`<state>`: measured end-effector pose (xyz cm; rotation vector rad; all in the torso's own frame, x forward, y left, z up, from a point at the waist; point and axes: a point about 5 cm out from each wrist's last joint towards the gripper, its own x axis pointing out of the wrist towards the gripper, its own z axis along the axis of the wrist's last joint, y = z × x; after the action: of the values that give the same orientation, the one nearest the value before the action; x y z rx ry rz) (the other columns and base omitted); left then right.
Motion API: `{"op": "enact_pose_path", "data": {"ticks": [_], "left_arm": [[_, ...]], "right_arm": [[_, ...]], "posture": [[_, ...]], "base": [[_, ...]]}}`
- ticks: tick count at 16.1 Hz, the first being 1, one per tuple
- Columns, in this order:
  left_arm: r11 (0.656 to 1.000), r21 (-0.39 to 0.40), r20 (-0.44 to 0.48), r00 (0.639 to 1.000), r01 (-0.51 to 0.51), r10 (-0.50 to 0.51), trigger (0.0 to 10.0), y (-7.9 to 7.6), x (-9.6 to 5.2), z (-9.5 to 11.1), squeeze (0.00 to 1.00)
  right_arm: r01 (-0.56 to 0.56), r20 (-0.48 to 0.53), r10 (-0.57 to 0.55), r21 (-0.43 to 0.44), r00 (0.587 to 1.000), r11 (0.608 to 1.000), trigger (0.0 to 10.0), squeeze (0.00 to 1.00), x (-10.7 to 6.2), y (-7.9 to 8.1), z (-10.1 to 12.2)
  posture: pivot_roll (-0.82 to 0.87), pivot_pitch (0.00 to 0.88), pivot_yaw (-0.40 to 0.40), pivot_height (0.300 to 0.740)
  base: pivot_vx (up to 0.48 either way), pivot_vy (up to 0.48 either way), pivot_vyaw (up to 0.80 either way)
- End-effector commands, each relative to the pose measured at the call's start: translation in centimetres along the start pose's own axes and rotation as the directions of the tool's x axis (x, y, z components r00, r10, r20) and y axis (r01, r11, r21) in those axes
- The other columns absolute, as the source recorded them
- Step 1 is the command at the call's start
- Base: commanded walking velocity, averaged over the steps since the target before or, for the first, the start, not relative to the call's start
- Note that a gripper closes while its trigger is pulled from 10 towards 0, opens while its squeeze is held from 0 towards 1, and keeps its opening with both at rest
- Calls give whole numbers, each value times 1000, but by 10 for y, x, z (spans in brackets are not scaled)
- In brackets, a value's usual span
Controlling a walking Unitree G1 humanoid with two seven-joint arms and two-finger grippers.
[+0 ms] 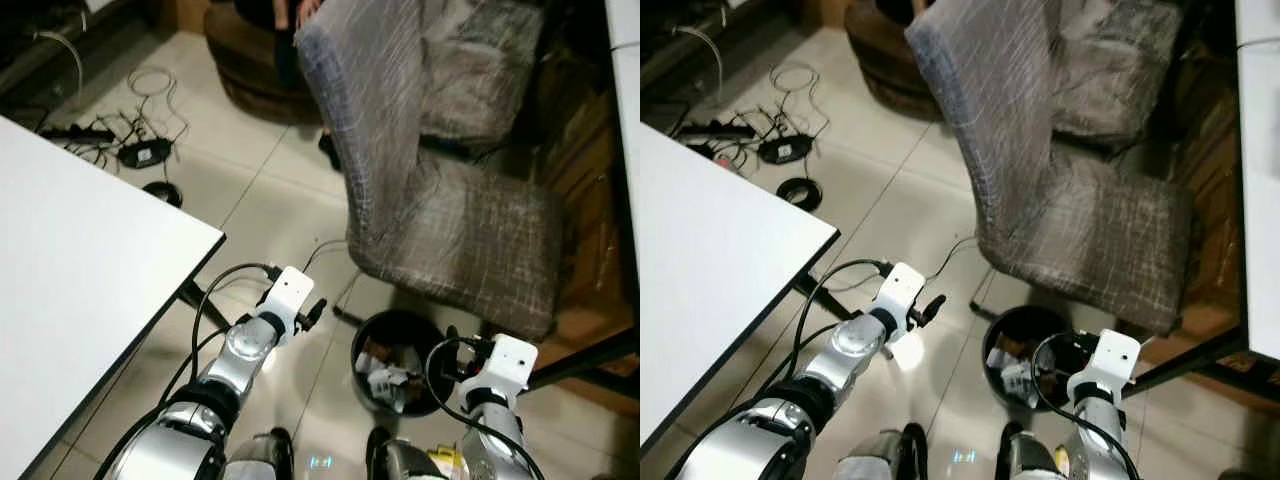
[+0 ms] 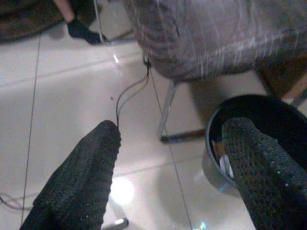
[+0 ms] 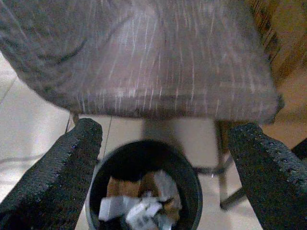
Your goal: Picking trash to rubbish bin
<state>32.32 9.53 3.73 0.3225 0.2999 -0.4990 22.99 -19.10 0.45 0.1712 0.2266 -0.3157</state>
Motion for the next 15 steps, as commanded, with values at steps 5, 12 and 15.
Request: {"op": "enact_pose_path", "data": {"ticks": [5, 12, 15], "left_arm": [[999, -37, -2, 1000, 4, -4, 10000, -6, 4, 4, 0], [999, -33, -13, 1000, 10, -11, 10000, -8, 4, 3, 0], [1000, -23, -20, 1000, 8, -8, 10000, -5, 3, 1, 0]], "right_arm": [[60, 10, -60, 11, 998, 998, 10000, 0, -23, -12, 3], [71, -3, -71, 23, 997, 997, 10000, 0, -28, -9, 9], [75, -10, -75, 28, 997, 997, 10000, 0, -27, -8, 8]], "posture": [[27, 96, 9, 740], [26, 107, 19, 740], [33, 112, 24, 740]], "base": [[-164, 0, 0], [-351, 0, 0], [-361, 0, 0]]}}
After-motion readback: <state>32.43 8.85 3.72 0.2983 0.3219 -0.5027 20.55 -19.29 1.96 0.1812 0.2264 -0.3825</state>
